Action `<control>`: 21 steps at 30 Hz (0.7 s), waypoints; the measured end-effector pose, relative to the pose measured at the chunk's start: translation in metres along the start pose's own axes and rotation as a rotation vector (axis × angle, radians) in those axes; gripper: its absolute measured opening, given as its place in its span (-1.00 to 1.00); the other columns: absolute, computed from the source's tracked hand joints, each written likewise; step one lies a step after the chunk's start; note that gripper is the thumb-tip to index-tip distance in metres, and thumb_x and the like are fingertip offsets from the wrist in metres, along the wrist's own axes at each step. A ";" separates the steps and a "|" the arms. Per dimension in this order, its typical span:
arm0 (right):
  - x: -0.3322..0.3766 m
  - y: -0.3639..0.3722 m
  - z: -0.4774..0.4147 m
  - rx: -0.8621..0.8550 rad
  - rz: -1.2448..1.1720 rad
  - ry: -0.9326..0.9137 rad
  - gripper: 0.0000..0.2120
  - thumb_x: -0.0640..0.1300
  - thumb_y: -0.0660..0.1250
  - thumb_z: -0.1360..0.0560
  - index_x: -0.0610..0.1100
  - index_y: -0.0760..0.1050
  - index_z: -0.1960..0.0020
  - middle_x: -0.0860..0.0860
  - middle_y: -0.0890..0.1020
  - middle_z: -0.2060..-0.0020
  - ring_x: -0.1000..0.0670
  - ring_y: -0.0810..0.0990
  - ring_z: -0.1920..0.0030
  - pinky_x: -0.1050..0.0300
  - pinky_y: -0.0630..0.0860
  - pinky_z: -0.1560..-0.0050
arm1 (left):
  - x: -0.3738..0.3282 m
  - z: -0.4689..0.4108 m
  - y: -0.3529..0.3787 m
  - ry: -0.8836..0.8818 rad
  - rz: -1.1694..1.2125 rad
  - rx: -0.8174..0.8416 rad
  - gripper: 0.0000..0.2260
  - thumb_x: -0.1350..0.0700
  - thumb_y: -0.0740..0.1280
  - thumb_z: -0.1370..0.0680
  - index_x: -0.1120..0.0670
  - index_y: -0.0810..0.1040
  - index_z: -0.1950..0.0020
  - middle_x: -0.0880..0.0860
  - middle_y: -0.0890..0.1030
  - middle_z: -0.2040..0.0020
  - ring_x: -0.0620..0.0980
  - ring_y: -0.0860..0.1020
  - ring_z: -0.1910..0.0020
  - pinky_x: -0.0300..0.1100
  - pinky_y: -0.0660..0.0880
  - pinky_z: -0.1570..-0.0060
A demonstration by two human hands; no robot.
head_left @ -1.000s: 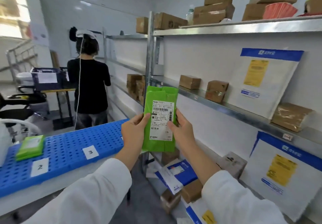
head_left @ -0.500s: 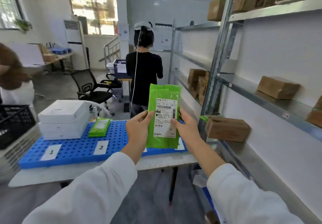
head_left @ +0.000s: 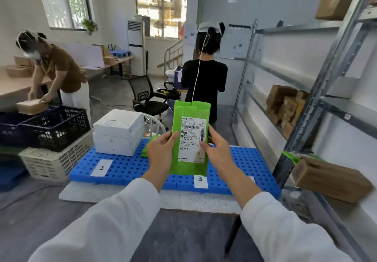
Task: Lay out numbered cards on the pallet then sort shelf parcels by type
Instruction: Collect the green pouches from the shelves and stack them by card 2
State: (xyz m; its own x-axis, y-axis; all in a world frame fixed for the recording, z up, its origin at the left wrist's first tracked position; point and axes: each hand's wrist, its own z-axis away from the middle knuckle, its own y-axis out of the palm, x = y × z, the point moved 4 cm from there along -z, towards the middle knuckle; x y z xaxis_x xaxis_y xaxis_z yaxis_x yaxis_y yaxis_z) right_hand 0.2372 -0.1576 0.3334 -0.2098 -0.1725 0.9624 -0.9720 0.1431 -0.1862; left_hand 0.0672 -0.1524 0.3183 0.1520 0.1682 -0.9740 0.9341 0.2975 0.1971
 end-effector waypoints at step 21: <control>-0.028 0.174 -0.109 -0.113 -0.089 0.040 -0.52 -0.28 0.33 -0.54 0.00 0.42 -0.41 0.14 0.62 -0.17 0.14 0.60 -0.14 0.24 0.59 -0.05 | 0.028 -0.176 -0.109 0.001 -0.116 0.027 -0.80 -0.04 0.44 -0.49 -0.27 0.64 0.32 -0.10 0.70 0.25 0.03 0.69 0.14 0.07 0.63 0.05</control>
State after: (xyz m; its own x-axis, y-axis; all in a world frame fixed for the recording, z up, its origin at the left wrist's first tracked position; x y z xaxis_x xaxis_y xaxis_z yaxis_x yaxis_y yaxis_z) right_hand 0.0851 -0.0216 0.2953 -0.1164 -0.1505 0.9817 -0.9682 0.2376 -0.0784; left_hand -0.0869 -0.0141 0.2892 0.0416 0.1350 -0.9900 0.9538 0.2896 0.0796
